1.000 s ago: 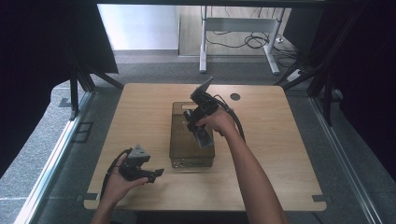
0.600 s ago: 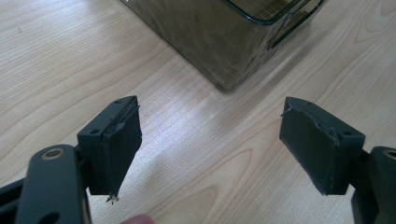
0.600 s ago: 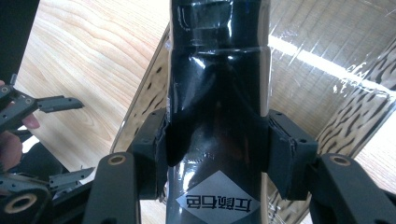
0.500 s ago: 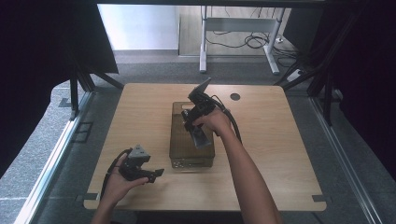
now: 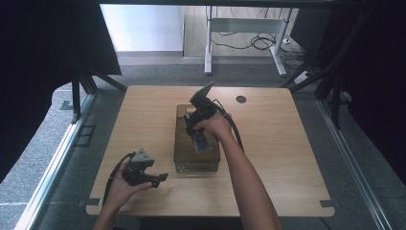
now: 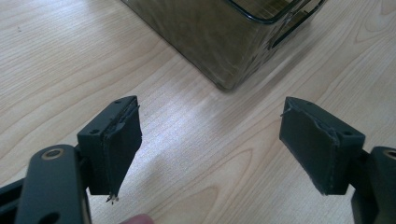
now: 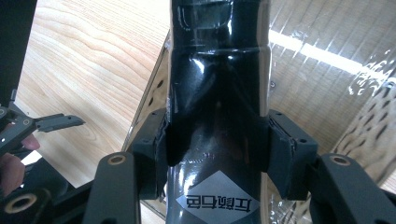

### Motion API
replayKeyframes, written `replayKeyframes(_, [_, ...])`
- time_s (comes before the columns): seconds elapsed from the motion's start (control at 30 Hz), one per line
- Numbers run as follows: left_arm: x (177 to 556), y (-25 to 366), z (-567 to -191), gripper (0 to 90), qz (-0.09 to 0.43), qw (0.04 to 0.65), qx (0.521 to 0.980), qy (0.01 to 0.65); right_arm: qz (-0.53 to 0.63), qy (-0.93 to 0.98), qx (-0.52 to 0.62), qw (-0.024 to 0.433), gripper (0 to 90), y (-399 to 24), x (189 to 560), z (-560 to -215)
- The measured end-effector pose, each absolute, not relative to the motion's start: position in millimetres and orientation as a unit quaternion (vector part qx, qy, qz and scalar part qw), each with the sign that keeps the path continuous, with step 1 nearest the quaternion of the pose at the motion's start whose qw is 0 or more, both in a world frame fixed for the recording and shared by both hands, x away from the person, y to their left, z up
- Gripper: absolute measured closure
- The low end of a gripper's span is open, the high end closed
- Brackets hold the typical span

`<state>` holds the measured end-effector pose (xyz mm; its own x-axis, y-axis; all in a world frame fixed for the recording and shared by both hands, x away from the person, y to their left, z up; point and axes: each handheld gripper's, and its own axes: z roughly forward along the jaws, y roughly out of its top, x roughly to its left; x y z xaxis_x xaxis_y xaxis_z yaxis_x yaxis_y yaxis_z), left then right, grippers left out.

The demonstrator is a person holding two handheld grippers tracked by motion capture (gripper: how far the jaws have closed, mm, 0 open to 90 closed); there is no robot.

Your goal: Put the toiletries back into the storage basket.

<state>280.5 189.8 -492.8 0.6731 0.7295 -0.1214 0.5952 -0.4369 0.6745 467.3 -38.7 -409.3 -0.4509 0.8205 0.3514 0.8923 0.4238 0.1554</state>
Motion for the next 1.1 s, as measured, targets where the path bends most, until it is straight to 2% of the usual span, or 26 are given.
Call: replayKeyframes(1.1, [280, 188, -492, 21.3, 0.092, 0.356, 0.846, 0.387, -0.171, -0.797, -0.562, 0.142, 46.0, -26, 465, -448])
